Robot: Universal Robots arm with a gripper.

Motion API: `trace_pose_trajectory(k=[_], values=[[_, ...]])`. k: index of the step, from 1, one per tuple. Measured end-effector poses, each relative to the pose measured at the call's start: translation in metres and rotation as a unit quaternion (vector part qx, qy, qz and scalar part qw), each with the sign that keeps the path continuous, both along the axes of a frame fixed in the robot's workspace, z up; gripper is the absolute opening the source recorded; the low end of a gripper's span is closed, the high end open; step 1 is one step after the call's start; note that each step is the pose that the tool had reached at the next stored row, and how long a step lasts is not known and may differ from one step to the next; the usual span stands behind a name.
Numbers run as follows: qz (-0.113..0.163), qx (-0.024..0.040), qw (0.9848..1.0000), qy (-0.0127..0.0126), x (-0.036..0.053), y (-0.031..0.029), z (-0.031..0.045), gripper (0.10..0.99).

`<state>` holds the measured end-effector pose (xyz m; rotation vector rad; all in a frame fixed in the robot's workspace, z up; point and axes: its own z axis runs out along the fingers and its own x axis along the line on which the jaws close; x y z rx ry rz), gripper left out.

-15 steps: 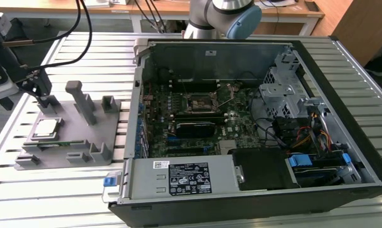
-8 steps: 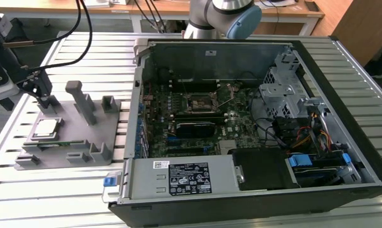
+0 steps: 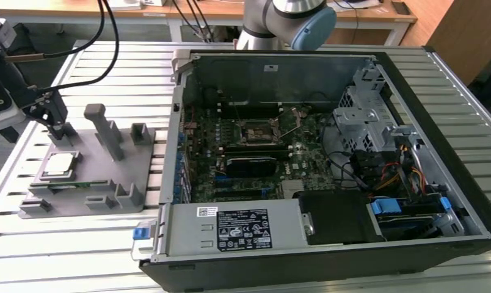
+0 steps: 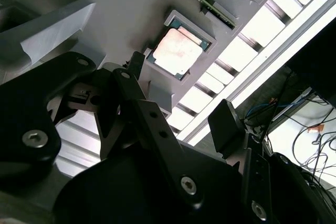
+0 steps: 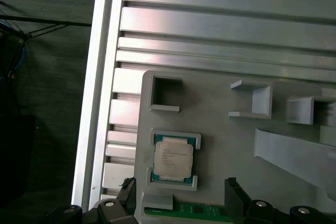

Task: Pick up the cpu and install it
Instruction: 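Pick up the cpu and move it towards the insertion slot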

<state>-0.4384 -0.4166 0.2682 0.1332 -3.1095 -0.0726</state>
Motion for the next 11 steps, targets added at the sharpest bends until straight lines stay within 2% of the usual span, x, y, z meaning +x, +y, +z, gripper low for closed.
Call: trace_pose_trajectory(k=[11], values=[[0.0,0.0,1.0,0.0,0.0,0.0,-0.0021,0.761]])
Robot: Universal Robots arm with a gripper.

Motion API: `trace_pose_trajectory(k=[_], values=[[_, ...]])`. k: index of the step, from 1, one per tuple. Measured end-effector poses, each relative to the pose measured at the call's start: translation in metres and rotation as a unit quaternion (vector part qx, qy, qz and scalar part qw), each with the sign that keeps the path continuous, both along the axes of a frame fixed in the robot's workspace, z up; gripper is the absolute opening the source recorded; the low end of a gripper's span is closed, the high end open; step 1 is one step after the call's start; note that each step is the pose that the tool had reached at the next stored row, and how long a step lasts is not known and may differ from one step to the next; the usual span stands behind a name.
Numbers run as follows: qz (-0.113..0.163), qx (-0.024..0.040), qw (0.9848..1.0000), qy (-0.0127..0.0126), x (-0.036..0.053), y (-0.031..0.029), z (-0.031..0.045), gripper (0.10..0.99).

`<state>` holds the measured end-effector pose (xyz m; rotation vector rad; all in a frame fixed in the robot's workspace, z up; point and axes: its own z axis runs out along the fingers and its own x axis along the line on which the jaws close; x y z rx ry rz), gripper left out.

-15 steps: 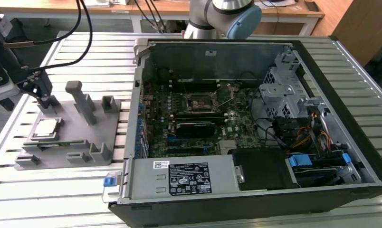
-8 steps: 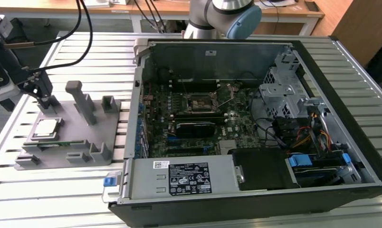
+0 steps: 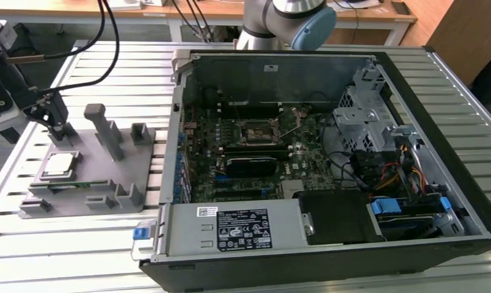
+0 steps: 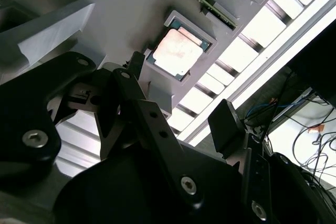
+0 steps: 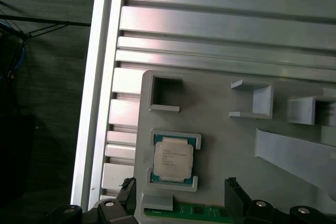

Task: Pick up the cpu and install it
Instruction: 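Pick up the cpu and move it towards the insertion slot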

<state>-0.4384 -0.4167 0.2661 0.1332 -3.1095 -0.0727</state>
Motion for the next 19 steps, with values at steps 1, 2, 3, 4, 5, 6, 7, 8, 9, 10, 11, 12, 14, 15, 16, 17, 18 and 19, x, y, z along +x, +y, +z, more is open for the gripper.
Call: trace_pose_trajectory(k=[1,2,3,4,5,6,7,8,9,10,11,12,14,15,16,17,18,19], values=[[0.0,0.0,1.0,0.0,0.0,0.0,-0.0002,0.761],[0.0,0.0,1.0,0.0,0.0,0.0,-0.0004,0.761],[0.0,0.0,1.0,0.0,0.0,0.0,-0.0006,0.761],[0.0,0.0,1.0,0.0,0.0,0.0,-0.0009,0.761],[0.0,0.0,1.0,0.0,0.0,0.0,-0.0011,0.761],[0.0,0.0,1.0,0.0,0.0,0.0,-0.0014,0.761],[0.0,0.0,1.0,0.0,0.0,0.0,-0.0016,0.761],[0.0,0.0,1.0,0.0,0.0,0.0,-0.0019,0.761],[0.0,0.0,1.0,0.0001,0.0,0.0,-0.002,0.761],[0.0,0.0,1.0,0.0001,0.0,0.0,-0.0022,0.761],[0.0,0.0,1.0,0.0,0.0,0.0,-0.0024,0.761],[0.0,0.0,1.0,0.0,0.0,0.0,-0.0027,0.761],[0.0,0.0,1.0,0.0,0.0,0.0,-0.0031,0.761],[0.0,0.0,1.0,0.0,0.0,0.0,-0.0033,0.761],[0.0,0.0,1.0,0.0,0.0,0.0,-0.0035,0.761],[0.0,0.0,1.0,0.0,0.0,0.0,-0.0038,0.761],[0.0,0.0,1.0,0.0,0.0,0.0,-0.0039,0.761],[0.0,0.0,1.0,0.0,0.0,0.0,-0.0042,0.761]])
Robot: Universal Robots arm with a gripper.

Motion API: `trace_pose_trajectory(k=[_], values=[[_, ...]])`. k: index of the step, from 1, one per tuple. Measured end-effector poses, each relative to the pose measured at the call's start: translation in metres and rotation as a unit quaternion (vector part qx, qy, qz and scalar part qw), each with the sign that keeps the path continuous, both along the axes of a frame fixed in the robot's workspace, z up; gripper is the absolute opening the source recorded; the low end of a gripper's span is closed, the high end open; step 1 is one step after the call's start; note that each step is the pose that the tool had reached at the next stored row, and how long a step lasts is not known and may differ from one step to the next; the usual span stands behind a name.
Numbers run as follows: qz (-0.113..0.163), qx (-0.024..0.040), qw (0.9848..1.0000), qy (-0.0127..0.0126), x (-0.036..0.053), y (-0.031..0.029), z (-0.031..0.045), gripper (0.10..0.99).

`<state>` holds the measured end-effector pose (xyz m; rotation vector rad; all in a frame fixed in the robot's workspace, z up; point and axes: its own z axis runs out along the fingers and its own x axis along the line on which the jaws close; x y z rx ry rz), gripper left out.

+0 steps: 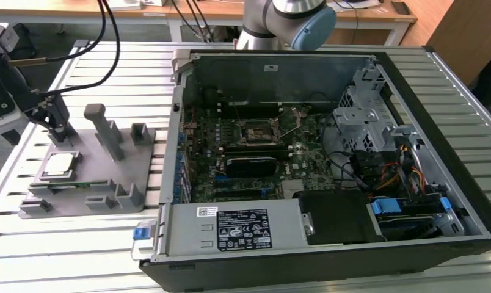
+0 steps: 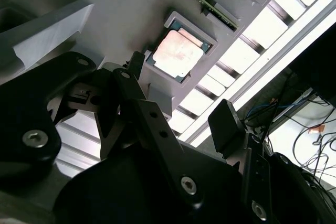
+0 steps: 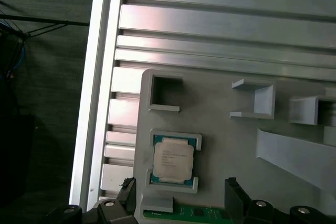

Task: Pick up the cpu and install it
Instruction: 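Pick up the cpu and move it towards the insertion slot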

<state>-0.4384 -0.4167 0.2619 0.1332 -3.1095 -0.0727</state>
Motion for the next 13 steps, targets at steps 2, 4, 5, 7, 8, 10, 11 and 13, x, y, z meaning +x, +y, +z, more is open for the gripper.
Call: trace_pose_trajectory(k=[2,4,5,7,8,10,11,13], values=[[0.0,0.0,1.0,-0.0001,0.0,0.0,-0.0011,0.761],[0.0,0.0001,1.0,-0.0001,0.0,0.0,-0.0021,0.761],[0.0,0.0001,1.0,-0.0001,0.0,0.0,-0.0028,0.761],[0.0,0.0,1.0,0.0,0.0,0.0,-0.0046,0.761],[0.0,-0.0002,1.0,-0.0001,0.0,0.0,-0.006,0.761],[-0.001,-0.0005,1.0,0.0,-0.0002,-0.0001,-0.0085,0.761],[-0.001,-0.0005,1.0,0.0,-0.0005,0.0,-0.0097,0.761],[-0.002,-0.0006,1.0,0.0,-0.0015,0.0,-0.0118,0.761]])
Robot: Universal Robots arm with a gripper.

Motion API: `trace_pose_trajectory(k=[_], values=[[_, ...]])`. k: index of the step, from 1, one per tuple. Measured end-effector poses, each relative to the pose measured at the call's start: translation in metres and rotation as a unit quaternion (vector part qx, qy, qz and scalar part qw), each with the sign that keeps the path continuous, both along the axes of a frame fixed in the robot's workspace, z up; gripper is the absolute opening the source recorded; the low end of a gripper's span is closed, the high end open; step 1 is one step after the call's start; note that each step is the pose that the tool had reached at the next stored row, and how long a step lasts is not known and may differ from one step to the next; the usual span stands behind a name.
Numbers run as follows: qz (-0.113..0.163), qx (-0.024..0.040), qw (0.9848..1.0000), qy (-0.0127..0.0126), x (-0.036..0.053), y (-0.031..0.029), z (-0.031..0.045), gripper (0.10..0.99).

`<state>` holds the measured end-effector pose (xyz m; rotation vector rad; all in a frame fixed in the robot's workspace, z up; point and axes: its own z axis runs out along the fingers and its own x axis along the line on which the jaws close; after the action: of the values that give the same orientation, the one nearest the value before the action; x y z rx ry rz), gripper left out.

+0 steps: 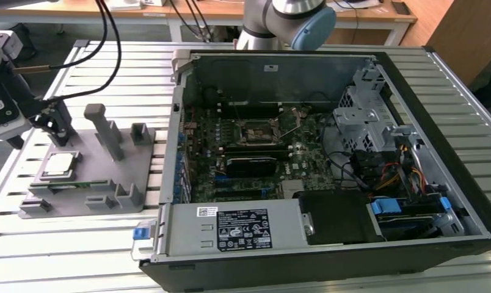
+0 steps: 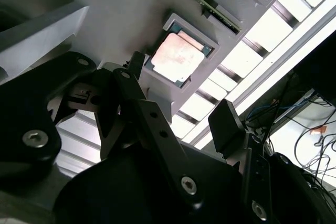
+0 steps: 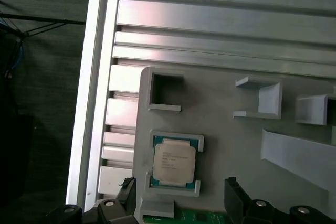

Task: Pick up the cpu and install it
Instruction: 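Pick up the cpu and move it towards the insertion slot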

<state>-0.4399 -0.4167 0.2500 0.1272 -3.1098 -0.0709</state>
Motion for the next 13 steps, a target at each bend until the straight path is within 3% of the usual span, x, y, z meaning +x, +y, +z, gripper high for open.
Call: trace_pose_trajectory(k=[12,13], values=[[-0.004,0.0001,1.0,-0.0009,-0.0077,0.0,-0.019,0.749],[-0.004,0.0,1.0,-0.0009,-0.0079,0.0,-0.0208,0.678]])
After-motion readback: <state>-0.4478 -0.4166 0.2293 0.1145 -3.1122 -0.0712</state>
